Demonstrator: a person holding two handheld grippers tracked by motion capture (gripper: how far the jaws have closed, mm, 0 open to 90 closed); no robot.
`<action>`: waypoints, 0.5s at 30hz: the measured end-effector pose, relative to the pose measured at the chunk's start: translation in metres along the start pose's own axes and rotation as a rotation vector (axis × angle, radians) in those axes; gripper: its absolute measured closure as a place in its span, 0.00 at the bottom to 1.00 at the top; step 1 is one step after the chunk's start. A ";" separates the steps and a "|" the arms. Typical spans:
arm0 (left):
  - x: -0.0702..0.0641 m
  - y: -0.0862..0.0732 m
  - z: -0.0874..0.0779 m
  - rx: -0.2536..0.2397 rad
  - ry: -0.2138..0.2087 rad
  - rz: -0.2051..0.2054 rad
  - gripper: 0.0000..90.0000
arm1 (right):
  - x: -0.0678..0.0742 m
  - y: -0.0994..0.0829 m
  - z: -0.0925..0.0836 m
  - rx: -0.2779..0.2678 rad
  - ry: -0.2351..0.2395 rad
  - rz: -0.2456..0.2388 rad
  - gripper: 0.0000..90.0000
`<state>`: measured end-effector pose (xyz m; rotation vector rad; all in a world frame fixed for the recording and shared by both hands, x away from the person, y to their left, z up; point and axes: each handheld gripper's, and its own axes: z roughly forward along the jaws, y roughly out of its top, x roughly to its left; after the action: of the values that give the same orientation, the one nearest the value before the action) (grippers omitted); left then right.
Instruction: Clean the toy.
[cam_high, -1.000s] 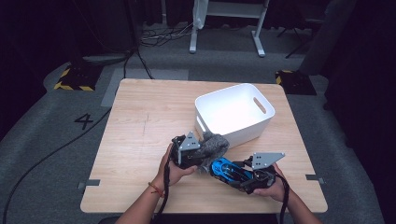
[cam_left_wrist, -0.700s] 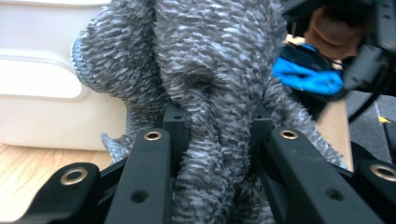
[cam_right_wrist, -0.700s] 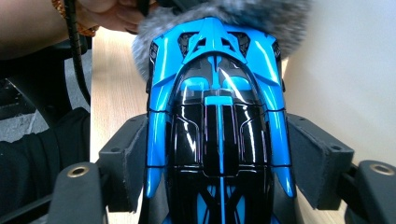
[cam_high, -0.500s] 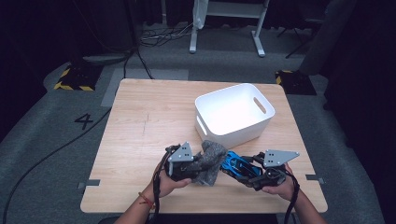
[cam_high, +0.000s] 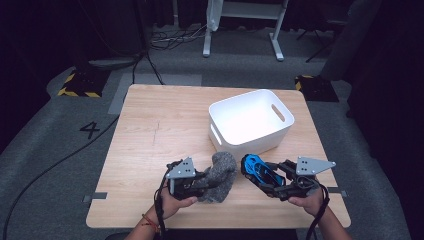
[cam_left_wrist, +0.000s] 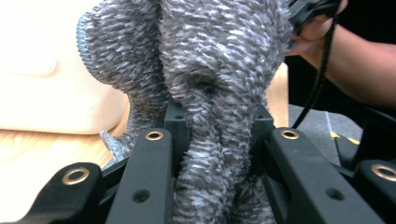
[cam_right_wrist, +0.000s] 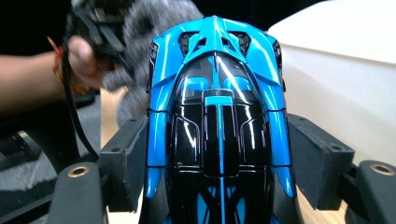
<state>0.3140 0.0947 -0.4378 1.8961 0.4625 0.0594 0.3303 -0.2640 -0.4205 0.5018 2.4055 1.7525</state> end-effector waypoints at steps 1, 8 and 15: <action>-0.004 0.002 0.005 -0.003 0.000 0.016 0.78 | 0.000 0.001 0.001 -0.015 0.009 0.006 0.32; -0.020 0.021 0.028 -0.161 -0.052 0.023 0.78 | 0.011 0.005 0.007 -0.135 0.087 0.045 0.32; -0.024 0.028 0.038 -0.186 -0.043 0.055 0.78 | 0.016 0.004 0.013 -0.152 0.088 0.065 0.31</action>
<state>0.3100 0.0442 -0.4225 1.7243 0.3624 0.0942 0.3196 -0.2454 -0.4198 0.5001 2.3122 2.0052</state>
